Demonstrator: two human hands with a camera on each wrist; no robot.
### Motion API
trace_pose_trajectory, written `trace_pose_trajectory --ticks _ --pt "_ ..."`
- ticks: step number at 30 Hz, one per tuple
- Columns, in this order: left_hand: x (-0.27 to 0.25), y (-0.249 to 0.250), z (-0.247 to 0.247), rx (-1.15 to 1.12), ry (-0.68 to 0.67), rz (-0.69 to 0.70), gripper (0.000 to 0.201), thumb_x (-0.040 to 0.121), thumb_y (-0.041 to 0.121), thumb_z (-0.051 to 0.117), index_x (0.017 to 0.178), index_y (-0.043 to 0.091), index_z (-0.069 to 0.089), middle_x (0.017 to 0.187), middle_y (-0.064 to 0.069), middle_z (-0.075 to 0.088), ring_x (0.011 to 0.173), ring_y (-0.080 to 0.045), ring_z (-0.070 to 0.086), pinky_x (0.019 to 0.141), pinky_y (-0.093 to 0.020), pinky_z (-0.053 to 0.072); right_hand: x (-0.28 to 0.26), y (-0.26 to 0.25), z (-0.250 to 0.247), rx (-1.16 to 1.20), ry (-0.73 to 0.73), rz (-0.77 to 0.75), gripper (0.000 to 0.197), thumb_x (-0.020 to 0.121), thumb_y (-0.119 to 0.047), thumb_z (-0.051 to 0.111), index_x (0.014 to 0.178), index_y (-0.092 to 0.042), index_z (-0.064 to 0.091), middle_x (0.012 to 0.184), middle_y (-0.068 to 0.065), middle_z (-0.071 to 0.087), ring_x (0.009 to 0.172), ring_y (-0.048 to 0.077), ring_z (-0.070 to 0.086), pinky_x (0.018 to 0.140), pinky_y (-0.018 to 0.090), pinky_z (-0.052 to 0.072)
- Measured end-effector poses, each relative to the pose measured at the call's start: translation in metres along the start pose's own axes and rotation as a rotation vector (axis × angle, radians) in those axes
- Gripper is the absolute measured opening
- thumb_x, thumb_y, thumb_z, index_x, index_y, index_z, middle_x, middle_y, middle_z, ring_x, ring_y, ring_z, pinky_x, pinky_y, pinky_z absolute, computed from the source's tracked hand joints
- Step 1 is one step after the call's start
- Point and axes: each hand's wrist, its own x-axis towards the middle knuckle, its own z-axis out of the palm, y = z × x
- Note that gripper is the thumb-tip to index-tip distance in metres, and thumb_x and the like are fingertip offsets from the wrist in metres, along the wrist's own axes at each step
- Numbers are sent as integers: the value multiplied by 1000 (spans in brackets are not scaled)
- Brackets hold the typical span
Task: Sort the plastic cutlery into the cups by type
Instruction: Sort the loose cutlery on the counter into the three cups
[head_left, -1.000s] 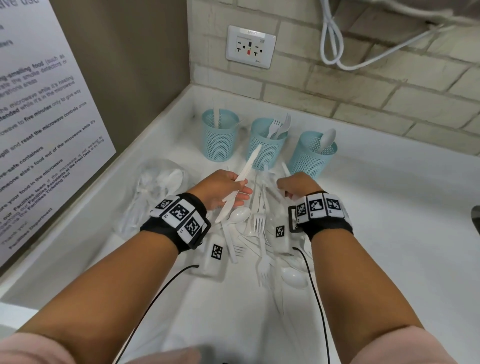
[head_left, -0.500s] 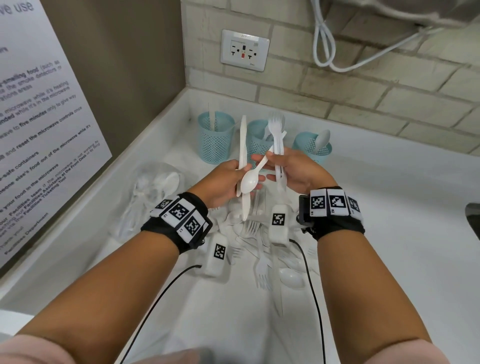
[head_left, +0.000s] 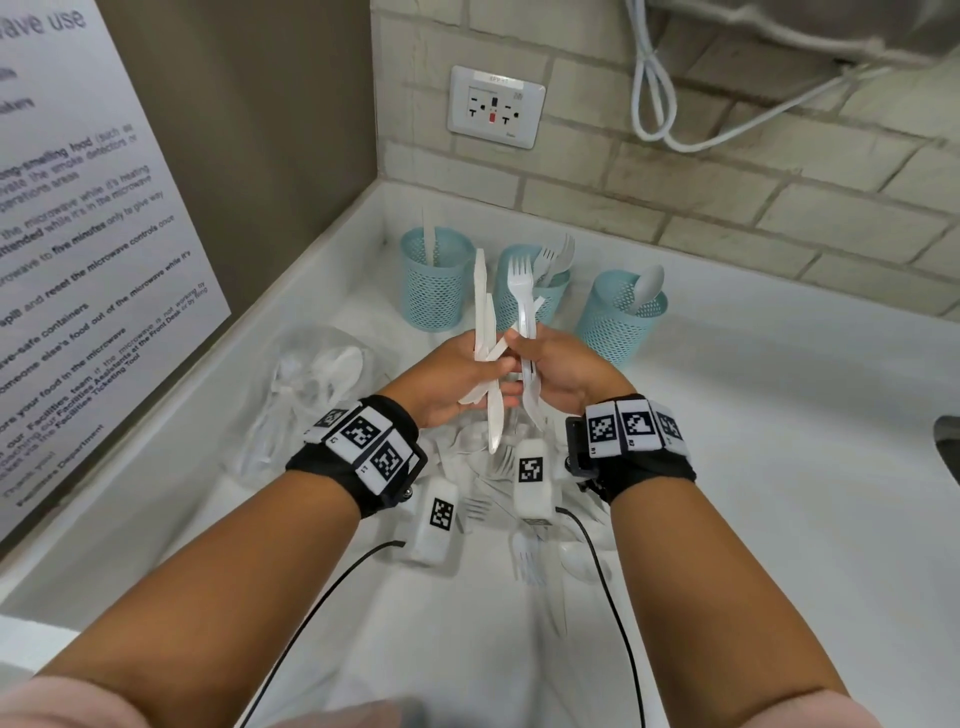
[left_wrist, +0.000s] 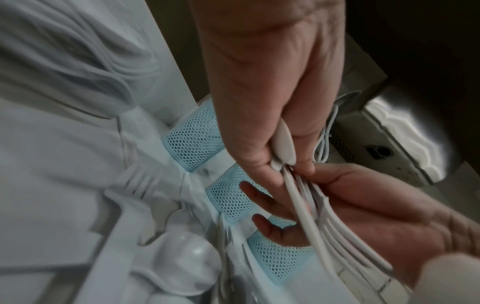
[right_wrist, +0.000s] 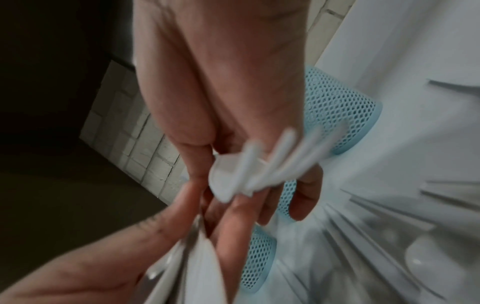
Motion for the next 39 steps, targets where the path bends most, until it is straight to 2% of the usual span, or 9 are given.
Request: trace_pose_trajectory --ticks 7,12,15,18,25,30,32,35,39 --pt "6 -11 3 120 111 95 32 86 -5 59 113 11 53 90 -7 59 76 -14 62 61 -21 56 3 3 10 -25 110 15 25 102 -20 37 103 -4 57 70 6 59 62 16 58 58 29 50" --pt "9 -13 3 111 151 140 26 87 -3 60 107 14 57 90 -3 63 80 -13 62 68 -20 56 8 3 18 -73 209 42 36 101 -23 38 127 1 44 97 15 62 68 20 59 54 29 48" --pt "10 -14 1 162 199 166 23 83 -3 64 100 11 59 81 0 62 75 -11 61 67 -19 54 8 1 22 -83 216 55 33 102 -22 36 123 1 49 81 8 61 62 16 57 45 21 44" --pt "9 -12 -1 194 210 150 22 81 -3 67 92 15 60 77 0 62 73 -14 62 75 -29 54 8 0 26 -101 219 60 34 103 -21 34 118 3 53 81 9 61 62 17 56 51 24 44" --pt "8 -11 -4 217 242 127 20 82 2 67 99 13 64 90 -6 68 82 -19 66 74 -28 55 15 3 31 -84 257 83 30 100 -26 40 115 -4 54 103 14 65 67 18 59 54 28 43" --pt "5 -8 -9 99 205 63 19 83 -4 63 99 6 65 97 -18 70 82 -27 70 74 -35 59 14 -3 22 -27 231 38 26 101 -28 38 107 -9 55 85 7 65 63 18 61 46 25 49" --pt "5 -7 -10 64 194 52 19 83 -5 63 100 5 66 90 -12 72 73 -19 72 69 -28 59 15 -8 16 14 259 15 28 101 -32 38 101 -11 56 82 7 65 68 20 62 56 30 51" --pt "4 -5 -13 19 175 29 20 83 -4 64 100 5 66 81 -6 74 70 -16 72 74 -29 58 19 -10 5 77 327 -54 35 97 -36 47 123 -13 49 91 3 65 83 20 64 73 32 52" --pt "3 -4 -15 -16 154 -6 18 84 -5 63 98 6 65 78 -4 74 71 -16 72 69 -26 59 19 -9 -4 -27 351 -151 33 93 -32 56 125 -24 51 107 -2 65 94 14 62 81 29 48"
